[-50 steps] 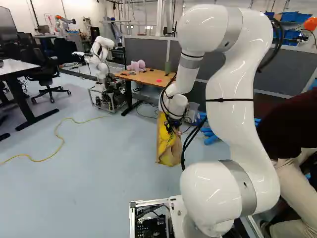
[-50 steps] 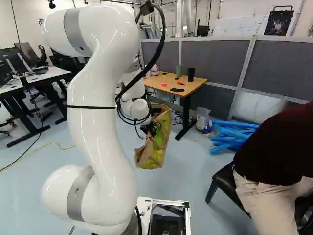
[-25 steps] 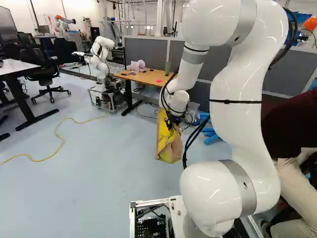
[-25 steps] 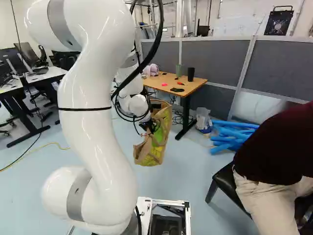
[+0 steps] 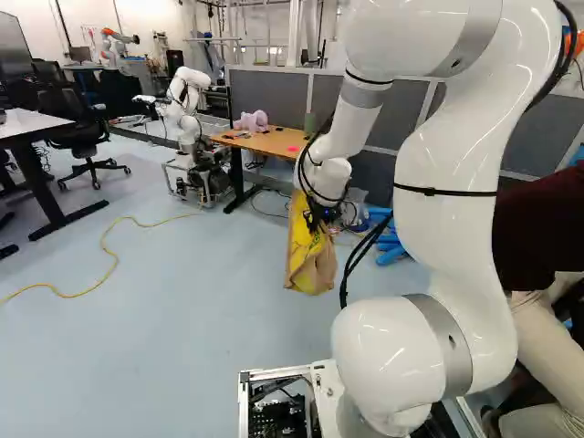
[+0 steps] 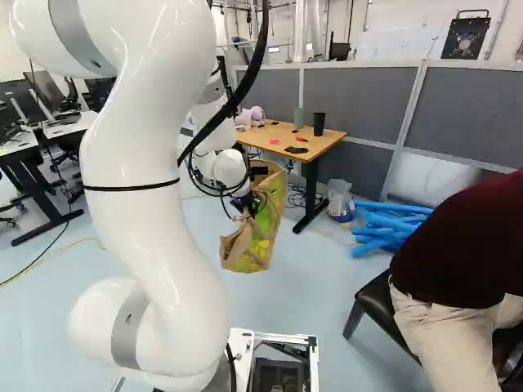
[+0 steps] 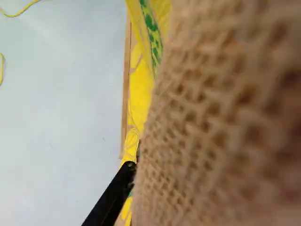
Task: Pick up the bag on the ground and place it on the table
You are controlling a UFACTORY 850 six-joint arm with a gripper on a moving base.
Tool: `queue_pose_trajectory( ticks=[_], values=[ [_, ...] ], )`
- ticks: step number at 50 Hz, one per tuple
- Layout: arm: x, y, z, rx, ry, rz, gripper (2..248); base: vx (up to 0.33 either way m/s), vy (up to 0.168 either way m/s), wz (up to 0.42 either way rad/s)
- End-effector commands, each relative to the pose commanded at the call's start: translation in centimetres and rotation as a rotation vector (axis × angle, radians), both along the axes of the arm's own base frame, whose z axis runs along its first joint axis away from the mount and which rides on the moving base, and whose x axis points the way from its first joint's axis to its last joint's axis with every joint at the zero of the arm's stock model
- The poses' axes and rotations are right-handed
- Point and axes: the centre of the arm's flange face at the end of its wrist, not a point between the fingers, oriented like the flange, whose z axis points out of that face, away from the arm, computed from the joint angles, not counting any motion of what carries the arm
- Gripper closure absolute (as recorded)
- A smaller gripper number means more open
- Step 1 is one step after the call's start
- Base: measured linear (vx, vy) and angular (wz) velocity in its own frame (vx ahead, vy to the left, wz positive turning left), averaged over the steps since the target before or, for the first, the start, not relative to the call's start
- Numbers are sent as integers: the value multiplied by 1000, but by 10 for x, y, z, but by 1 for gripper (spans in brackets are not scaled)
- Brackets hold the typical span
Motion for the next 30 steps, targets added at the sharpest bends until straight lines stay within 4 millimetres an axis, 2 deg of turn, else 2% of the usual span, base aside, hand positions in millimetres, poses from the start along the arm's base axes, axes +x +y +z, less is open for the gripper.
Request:
queue_pose_trajectory(
  ticks=[30],
  values=[
    [-1, 3, 37, 24, 15, 11, 228, 0, 0, 0]
  ],
)
